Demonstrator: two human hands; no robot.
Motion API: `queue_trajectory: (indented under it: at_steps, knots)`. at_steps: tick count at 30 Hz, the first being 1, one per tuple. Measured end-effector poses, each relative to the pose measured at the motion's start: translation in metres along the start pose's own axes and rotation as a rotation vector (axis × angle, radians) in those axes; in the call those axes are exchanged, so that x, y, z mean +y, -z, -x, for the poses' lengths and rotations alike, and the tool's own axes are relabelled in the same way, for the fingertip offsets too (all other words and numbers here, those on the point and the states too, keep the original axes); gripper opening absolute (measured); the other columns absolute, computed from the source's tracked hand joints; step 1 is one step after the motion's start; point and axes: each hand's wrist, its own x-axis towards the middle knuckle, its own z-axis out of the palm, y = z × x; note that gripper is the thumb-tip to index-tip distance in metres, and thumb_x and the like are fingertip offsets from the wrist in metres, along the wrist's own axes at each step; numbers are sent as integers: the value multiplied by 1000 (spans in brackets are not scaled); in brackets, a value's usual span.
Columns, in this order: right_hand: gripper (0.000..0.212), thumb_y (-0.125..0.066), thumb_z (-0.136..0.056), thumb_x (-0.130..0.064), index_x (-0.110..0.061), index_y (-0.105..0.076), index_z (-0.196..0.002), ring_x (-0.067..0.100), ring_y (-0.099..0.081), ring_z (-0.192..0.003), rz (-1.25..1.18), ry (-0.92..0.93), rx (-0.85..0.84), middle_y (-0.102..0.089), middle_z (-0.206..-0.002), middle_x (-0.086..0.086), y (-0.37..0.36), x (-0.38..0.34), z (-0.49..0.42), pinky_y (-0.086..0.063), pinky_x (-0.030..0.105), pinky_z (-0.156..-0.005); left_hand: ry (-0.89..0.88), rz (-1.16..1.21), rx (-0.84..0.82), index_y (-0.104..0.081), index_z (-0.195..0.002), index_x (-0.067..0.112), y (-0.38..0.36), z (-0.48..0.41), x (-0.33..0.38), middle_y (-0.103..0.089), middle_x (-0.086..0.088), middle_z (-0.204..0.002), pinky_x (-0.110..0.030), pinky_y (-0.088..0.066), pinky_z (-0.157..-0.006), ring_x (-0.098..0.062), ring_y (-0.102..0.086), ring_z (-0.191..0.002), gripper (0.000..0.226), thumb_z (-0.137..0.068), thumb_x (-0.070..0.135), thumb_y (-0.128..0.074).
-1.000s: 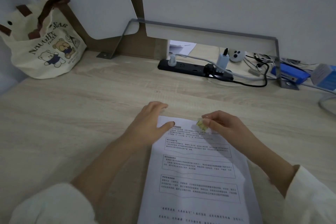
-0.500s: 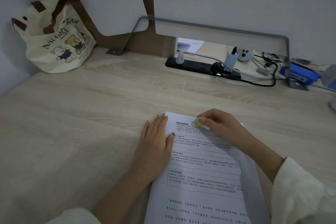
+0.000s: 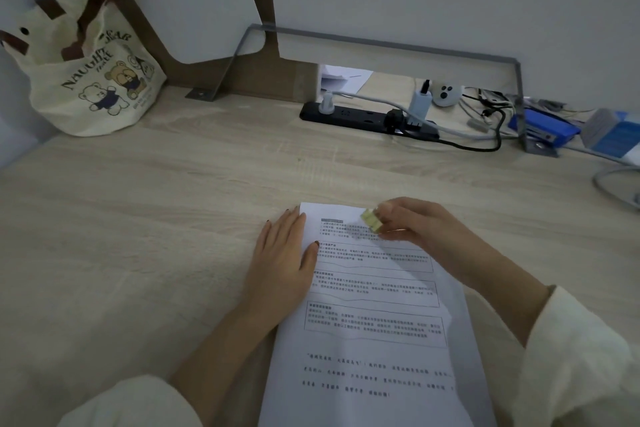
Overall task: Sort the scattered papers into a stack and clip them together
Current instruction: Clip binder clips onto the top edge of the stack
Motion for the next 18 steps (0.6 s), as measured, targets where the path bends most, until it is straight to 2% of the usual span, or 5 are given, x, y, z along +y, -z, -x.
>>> queue_trajectory:
  at_steps: [3, 7, 11, 14, 18]
  knots:
    - [34, -56, -89, -23, 6, -64, -106, 20, -63, -89, -173, -85, -123, -66, -96, 13, -10, 0, -16, -55, 22, -85, -7, -54, -9, -22, -146, 11, -1, 0, 0, -17, 1, -157, -20, 11, -112, -7, -9, -144, 86, -76, 54, 1]
    - [37, -58, -88, -19, 11, -60, -109, 18, -64, -85, -273, -172, -152, -64, -99, 17, -14, 10, -25, -56, 19, -79, -15, -109, 3, -29, -144, 9, 5, 0, 7, -25, -3, -155, -20, 5, -112, -13, -19, -143, 76, -83, 50, -7]
    - [40, -62, -83, -24, 8, -62, -106, 18, -65, -89, -255, -176, -142, -66, -100, 15, -13, 15, -27, -55, 19, -81, -28, -164, -92, -32, -139, 16, 29, -32, 8, -33, 1, -146, -26, -21, -109, -14, -28, -134, 54, -93, 41, -42]
    - [51, -66, -72, -33, 7, -63, -105, 20, -64, -94, -230, -174, -124, -68, -100, 14, -15, 17, -28, -53, 23, -88, -68, -126, -278, -36, -136, 20, 44, -69, 8, -36, 2, -137, -29, -32, -100, -15, -32, -127, 60, -85, 44, -58]
    - [45, -67, -68, -36, -1, -67, -96, 17, -66, -91, -249, -182, -93, -71, -98, 13, -16, 18, -26, -53, 22, -85, 5, -148, -600, -44, -123, 23, 53, -109, 19, -47, 2, -119, -32, -43, -92, -16, -45, -112, 60, -73, 45, -71]
